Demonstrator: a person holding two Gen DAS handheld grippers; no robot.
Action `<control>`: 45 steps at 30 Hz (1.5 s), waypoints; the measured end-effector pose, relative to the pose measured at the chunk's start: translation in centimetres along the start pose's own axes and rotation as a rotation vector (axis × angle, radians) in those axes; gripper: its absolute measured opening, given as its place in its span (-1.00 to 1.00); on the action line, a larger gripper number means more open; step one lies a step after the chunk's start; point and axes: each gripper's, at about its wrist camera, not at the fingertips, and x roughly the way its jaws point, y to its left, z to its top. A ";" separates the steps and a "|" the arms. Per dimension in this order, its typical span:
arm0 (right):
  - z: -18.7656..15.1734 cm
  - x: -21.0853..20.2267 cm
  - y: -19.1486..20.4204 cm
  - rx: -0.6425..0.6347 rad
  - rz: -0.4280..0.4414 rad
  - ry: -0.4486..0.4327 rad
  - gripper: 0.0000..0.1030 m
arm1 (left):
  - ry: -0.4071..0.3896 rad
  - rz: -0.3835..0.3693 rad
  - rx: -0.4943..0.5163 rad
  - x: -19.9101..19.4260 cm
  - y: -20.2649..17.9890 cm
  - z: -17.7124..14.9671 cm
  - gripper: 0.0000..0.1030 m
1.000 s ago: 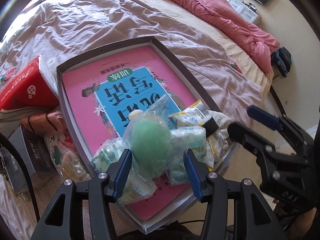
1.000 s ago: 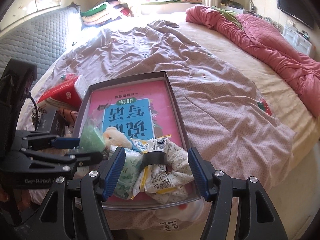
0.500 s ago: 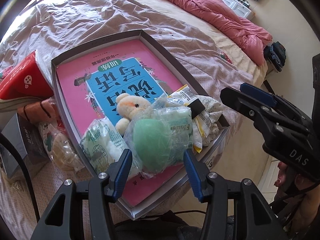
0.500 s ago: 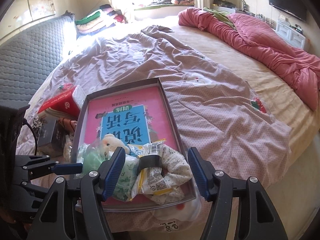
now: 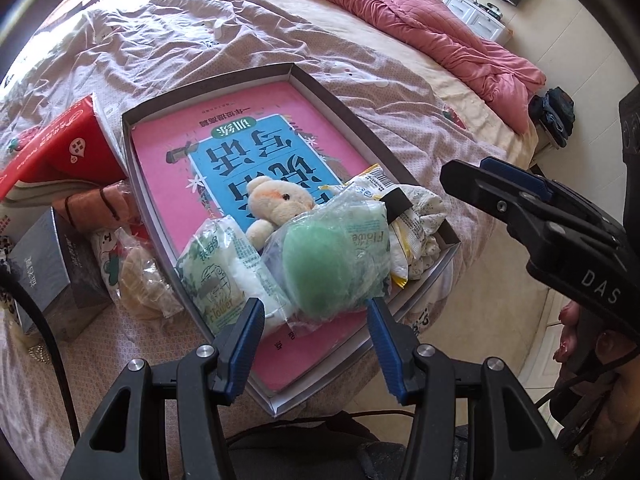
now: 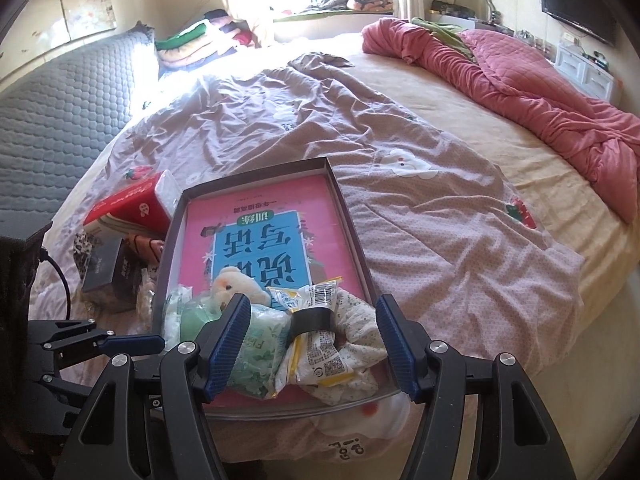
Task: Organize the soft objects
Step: 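Withdraw both tools from the tray back toward the pile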
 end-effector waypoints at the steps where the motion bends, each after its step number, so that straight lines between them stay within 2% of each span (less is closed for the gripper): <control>1: 0.0 -0.1 0.1 -0.002 0.001 -0.003 0.30 | -0.006 0.003 0.000 -0.2 0.0 0.0 0.05; 4: 0.2 -0.5 0.4 -0.007 0.001 -0.013 0.31 | -0.023 0.008 0.003 -0.9 0.0 -0.1 0.15; 8: 0.4 -0.9 0.8 -0.013 0.005 -0.025 0.41 | -0.047 0.013 0.001 -1.9 0.1 -0.1 0.17; 16: 0.5 -1.5 1.9 -0.036 0.006 -0.035 0.42 | -0.093 0.050 0.001 -3.7 0.1 -0.4 0.25; 33: 0.8 -2.9 5.4 -0.115 0.028 -0.066 0.43 | -0.138 0.096 -0.050 -6.2 2.4 -2.3 0.27; 45: 0.7 -3.6 8.6 -0.183 0.064 -0.080 0.44 | -0.186 0.155 -0.103 -8.7 4.6 -3.6 0.32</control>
